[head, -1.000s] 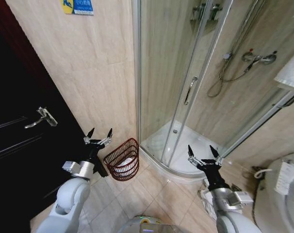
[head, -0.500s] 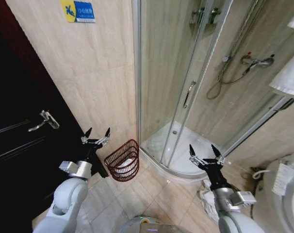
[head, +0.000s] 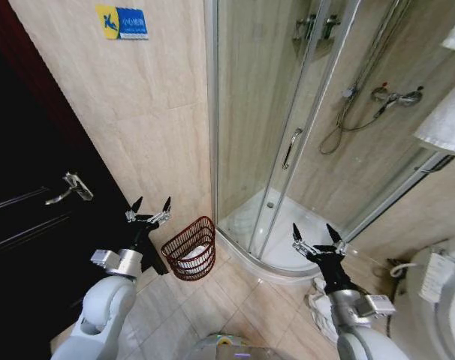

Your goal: Discard the used towel into the hamper.

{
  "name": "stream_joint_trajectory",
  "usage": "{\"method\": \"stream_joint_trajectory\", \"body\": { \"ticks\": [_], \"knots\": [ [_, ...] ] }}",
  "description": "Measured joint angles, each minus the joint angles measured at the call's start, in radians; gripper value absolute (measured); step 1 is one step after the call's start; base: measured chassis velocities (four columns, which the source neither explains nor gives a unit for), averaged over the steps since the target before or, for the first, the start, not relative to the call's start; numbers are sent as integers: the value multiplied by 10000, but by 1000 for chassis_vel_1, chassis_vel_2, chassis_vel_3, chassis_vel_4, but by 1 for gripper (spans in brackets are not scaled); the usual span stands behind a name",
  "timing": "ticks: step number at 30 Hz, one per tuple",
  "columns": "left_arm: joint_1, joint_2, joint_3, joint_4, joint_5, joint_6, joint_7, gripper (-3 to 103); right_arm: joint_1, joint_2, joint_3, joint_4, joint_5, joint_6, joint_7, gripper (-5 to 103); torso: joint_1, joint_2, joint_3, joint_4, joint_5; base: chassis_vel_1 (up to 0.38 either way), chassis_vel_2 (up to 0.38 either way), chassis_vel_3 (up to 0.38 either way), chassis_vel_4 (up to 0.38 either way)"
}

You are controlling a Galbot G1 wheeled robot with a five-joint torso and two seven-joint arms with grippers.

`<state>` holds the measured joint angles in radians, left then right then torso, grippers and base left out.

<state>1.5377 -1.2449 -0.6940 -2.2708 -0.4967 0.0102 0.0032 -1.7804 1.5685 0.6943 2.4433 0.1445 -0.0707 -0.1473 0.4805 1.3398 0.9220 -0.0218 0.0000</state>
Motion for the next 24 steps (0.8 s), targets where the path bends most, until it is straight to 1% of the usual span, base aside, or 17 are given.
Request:
{"method": "stream_joint_trajectory", "body": {
  "ticks": [14,24],
  "knots": [
    [16,-16,-44,131,30,-64,133,100,-39,-19,61,-49,-110,25,-115,100,-28,-60,-31,0,-1,0,0,0,0],
    [151,62,-376,158,-74,-138,154,100,-13,-19,23,-54,-172,-96,-191,100,-40,-86,-46,0,-1,0,0,0,0]
  ]
}}
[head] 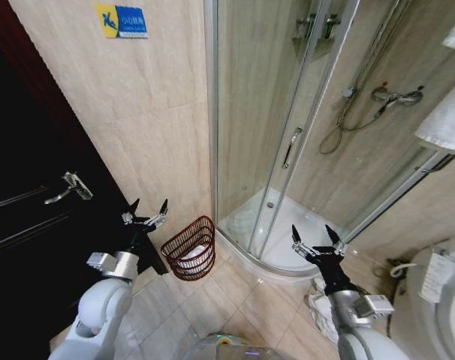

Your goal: Discard the used towel into the hamper.

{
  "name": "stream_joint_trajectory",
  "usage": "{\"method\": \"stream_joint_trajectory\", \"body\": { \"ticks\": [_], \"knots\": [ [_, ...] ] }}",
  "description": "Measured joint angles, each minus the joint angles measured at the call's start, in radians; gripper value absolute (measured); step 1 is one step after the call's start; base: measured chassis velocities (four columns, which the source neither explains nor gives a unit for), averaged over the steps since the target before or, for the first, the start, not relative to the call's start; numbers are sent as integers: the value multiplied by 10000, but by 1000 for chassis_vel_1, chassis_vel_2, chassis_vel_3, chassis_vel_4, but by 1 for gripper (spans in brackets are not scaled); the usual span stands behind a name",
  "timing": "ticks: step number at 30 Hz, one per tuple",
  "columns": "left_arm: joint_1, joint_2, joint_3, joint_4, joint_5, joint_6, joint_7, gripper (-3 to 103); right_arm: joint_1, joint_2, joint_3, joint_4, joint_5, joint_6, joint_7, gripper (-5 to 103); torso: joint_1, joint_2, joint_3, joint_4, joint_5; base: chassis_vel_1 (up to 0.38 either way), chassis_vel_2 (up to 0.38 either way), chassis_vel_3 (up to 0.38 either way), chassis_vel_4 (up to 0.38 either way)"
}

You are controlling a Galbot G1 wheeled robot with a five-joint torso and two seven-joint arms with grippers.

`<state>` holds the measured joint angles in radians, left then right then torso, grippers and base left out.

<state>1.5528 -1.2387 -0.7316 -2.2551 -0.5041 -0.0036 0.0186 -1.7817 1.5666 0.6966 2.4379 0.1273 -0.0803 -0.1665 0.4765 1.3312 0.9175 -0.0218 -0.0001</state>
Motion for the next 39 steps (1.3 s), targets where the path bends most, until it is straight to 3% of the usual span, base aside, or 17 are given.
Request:
{"method": "stream_joint_trajectory", "body": {
  "ticks": [39],
  "knots": [
    [12,-64,18,-169,46,52,30,100,-77,-35,89,-82,77,129,-8,100,-15,-32,-17,-1,3,-67,-80,62,78]
  ]
}}
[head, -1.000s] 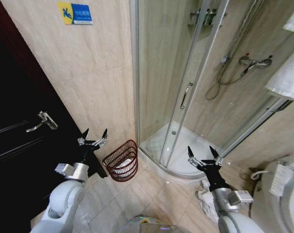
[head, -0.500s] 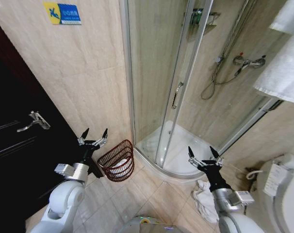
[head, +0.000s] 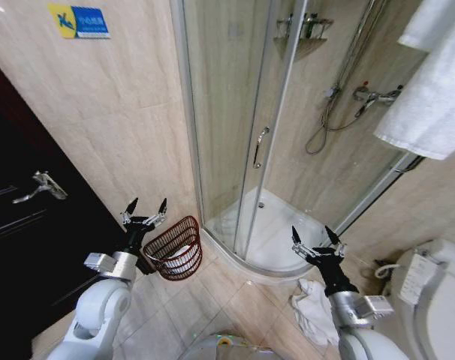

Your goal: Discard the used towel into the hamper.

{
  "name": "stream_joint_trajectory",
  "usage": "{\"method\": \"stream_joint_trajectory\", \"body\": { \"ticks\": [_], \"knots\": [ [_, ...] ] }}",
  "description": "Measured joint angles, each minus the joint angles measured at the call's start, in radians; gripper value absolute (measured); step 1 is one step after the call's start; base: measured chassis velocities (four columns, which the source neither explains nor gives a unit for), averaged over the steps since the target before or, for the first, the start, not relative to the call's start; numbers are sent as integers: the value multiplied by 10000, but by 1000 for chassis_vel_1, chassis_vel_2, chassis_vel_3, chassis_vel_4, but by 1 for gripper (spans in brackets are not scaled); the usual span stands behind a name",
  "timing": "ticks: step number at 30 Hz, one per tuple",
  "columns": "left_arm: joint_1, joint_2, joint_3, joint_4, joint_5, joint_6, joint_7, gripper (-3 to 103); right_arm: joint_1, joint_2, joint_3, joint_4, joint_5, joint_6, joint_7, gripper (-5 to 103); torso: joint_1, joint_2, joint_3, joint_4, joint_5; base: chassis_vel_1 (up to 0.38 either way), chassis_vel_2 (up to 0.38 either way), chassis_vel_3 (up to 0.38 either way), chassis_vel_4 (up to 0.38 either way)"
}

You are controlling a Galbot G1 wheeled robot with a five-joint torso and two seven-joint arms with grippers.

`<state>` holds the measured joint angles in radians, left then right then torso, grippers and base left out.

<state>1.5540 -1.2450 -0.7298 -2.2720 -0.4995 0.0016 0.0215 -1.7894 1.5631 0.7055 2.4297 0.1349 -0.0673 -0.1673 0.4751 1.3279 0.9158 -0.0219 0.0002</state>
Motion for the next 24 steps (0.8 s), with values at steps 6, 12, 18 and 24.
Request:
{"method": "stream_joint_trajectory", "body": {
  "ticks": [6,12,18,24],
  "knots": [
    [1,-1,2,-40,5,15,0,100,-18,-9,15,-14,0,49,3,100,-3,-1,-2,1,-2,-23,-169,41,160],
    [23,-17,8,-60,9,17,7,100,-21,-22,30,-5,32,46,12,100,-4,-2,-2,0,-2,-37,-188,32,180],
    [29,-23,16,-68,16,17,20,100,-17,-23,31,-13,34,43,10,100,-3,-5,-2,1,-3,-72,-189,76,183],
    [67,-21,5,-68,19,0,26,100,1,-22,21,-42,30,84,9,100,-4,-5,-3,2,2,-159,-229,166,240]
  ]
}}
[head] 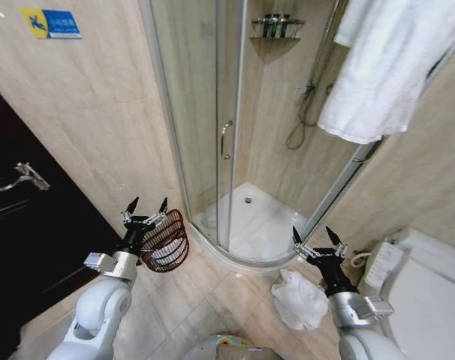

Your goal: Discard the used towel into the hamper.

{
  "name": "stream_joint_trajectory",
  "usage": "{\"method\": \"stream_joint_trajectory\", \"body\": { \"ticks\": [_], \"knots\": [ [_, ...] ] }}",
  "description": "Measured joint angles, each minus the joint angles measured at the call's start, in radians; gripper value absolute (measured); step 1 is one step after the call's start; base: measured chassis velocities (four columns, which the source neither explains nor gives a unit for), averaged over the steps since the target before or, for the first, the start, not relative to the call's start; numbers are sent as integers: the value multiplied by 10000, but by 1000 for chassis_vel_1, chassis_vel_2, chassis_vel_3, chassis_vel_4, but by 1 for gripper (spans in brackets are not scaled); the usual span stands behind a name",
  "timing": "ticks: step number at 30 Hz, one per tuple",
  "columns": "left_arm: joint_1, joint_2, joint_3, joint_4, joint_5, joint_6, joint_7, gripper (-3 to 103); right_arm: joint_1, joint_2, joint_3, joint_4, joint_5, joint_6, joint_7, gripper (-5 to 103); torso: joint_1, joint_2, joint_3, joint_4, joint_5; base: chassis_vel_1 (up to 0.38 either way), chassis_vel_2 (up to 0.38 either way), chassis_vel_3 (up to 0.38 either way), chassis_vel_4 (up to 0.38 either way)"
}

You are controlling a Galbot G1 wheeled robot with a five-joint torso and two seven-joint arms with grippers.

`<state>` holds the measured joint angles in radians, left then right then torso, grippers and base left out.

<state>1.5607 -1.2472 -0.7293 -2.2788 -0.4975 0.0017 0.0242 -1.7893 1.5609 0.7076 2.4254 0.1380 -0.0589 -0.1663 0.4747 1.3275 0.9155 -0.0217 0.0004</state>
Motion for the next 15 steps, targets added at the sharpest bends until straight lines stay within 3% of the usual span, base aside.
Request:
{"method": "stream_joint_trajectory", "body": {
  "ticks": [8,15],
  "knots": [
    [4,-29,24,-1,1,-9,6,100,12,13,-8,-50,-5,122,0,100,0,0,0,0,4,-206,-283,199,278],
    [73,-65,25,-11,1,-54,4,100,9,25,-1,-135,38,412,2,100,1,-1,0,-1,2,-125,-166,142,131]
  ]
}}
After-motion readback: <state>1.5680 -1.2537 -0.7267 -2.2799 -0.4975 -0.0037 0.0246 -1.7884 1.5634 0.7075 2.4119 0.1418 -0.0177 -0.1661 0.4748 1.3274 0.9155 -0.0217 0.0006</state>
